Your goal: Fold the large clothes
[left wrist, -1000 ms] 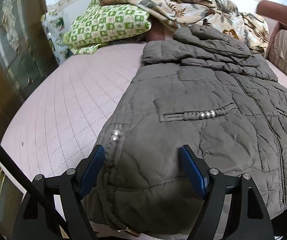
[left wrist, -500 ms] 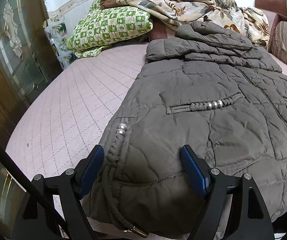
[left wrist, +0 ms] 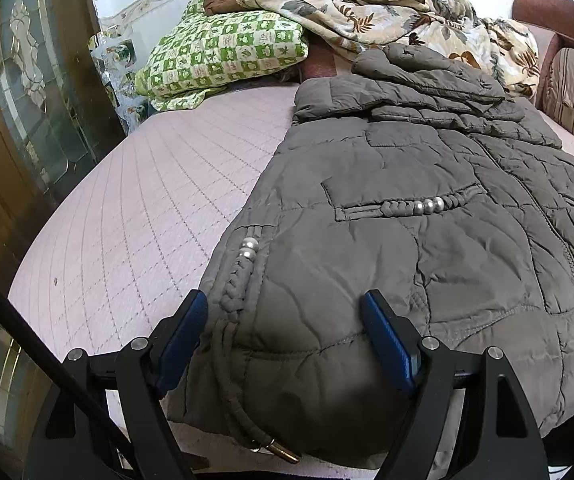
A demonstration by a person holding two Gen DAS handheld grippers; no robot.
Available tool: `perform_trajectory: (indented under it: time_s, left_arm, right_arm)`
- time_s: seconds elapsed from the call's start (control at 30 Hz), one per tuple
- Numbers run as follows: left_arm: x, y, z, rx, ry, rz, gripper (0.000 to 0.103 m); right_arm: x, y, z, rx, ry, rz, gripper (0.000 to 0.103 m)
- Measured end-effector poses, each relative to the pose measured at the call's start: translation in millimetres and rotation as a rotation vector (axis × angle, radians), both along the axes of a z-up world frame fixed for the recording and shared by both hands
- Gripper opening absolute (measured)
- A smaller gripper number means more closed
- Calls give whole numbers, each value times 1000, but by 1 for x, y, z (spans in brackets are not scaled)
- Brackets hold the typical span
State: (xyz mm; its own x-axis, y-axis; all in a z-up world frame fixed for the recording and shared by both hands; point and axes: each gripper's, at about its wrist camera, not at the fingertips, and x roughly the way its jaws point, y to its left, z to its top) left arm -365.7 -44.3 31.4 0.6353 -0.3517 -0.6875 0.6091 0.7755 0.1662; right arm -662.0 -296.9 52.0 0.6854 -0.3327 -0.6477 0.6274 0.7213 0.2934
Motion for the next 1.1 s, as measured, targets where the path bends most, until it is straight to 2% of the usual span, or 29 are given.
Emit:
perform_trajectory:
  time_s: [0.27,0.57,0.67,0.77,0.93,1.1]
  left_arm:
    - [13,35,12,-97,52,92,79]
    - [31,61,11,-144,120,178,79]
    - [33,67,9,-157,138,185,79]
    - [35,72,7,-167,152,185,79]
    - [33,75,6,-179,171,186,79]
    - [32,70,6,-184,184,169,79]
  right_arm:
    - [-37,-28,8,4,-39,-194,76]
    - [-47,-56,-6,135,-73,-282,77]
    - [-42,-60,-10,162,-70,-291,77]
    - [-39,-56,-7,153,-77,-275,86]
    - [-40,-48,-5,124,-70,-244,86]
    - [-53,-49,-9,134,-62,-259,86]
